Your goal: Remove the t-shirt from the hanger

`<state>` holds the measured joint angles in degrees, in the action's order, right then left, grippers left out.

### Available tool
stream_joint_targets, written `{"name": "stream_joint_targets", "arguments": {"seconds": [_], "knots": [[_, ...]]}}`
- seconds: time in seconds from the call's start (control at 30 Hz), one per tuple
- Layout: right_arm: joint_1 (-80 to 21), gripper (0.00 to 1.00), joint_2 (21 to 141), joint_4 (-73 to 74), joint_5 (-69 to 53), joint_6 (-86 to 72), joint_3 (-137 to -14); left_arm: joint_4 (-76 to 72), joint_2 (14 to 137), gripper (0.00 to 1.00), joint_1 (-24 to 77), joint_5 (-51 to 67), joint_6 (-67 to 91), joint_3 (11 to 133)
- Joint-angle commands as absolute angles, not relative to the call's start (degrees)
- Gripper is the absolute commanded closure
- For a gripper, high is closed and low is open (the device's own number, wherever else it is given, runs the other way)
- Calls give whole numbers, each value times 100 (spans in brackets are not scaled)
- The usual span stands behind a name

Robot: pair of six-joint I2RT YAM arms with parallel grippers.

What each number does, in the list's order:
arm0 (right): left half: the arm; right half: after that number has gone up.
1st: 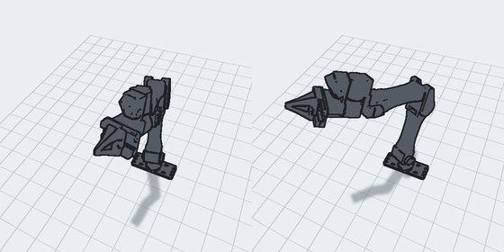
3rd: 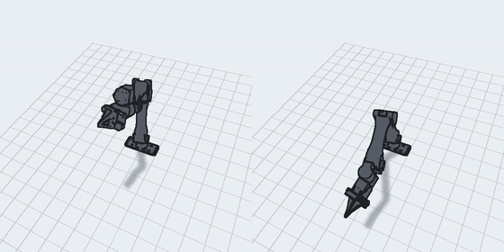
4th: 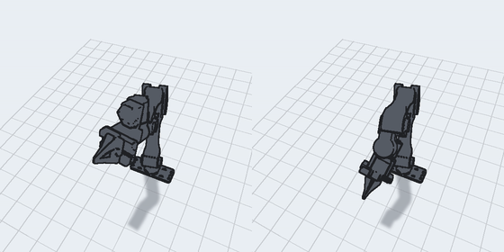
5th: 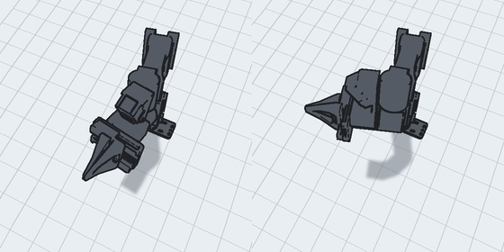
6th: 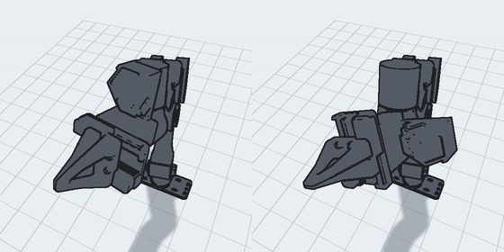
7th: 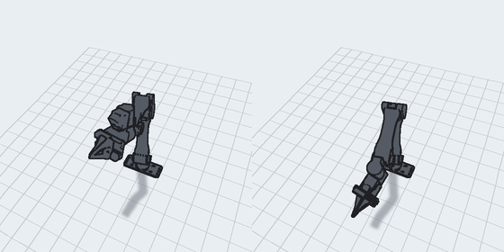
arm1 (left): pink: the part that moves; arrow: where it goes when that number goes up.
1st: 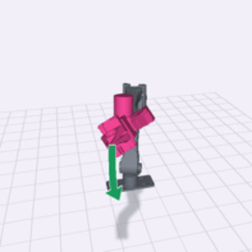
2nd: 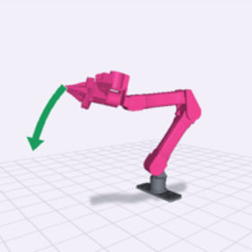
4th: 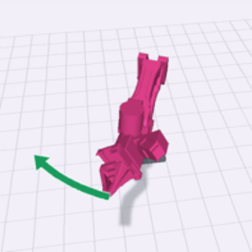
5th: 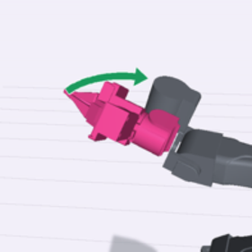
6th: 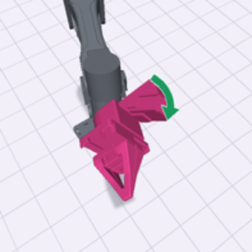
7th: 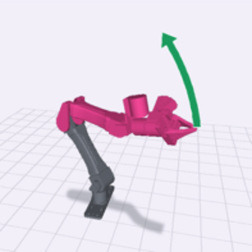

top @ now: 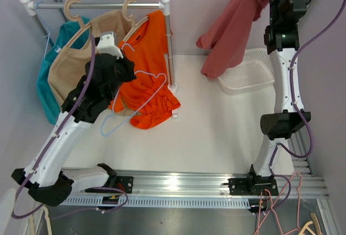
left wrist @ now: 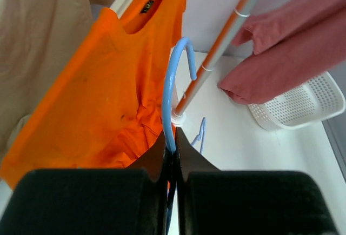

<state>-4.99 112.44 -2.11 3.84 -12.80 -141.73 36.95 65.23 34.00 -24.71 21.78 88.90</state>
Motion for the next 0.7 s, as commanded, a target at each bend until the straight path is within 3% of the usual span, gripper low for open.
{"name": "stream_joint_targets", "arguments": {"seconds": [0.0, 0.07, 0.3, 0.57, 0.6, 0.63, 0.67], "knots": [[-213, 100, 10733, -631, 677, -1485, -13486, 3314, 6671, 100, 3016, -2357, 2030, 8993], [-53, 100, 10670, -371, 537, -1845, -13140, 2919, 6601, 99, 2692, -2102, 2022, 8851], [123, 100, 11581, 3175, 958, -2443, -13105, 2515, 6951, 99, 2277, -1855, 1521, 9017], [553, 100, 13174, 4385, 185, -2610, -13139, 1644, 7277, 99, 2276, -951, 1046, 9132], [597, 90, 13279, 4699, 71, -2663, -13488, 1591, 7356, 100, 2276, -897, 941, 9245], [624, 36, 13385, 4954, 140, -2733, -13717, 1504, 7400, 99, 2276, -827, 880, 9263], [641, 14, 13429, 5140, 306, -2777, -13876, 1416, 7435, 99, 2276, -687, 827, 9281]]}}
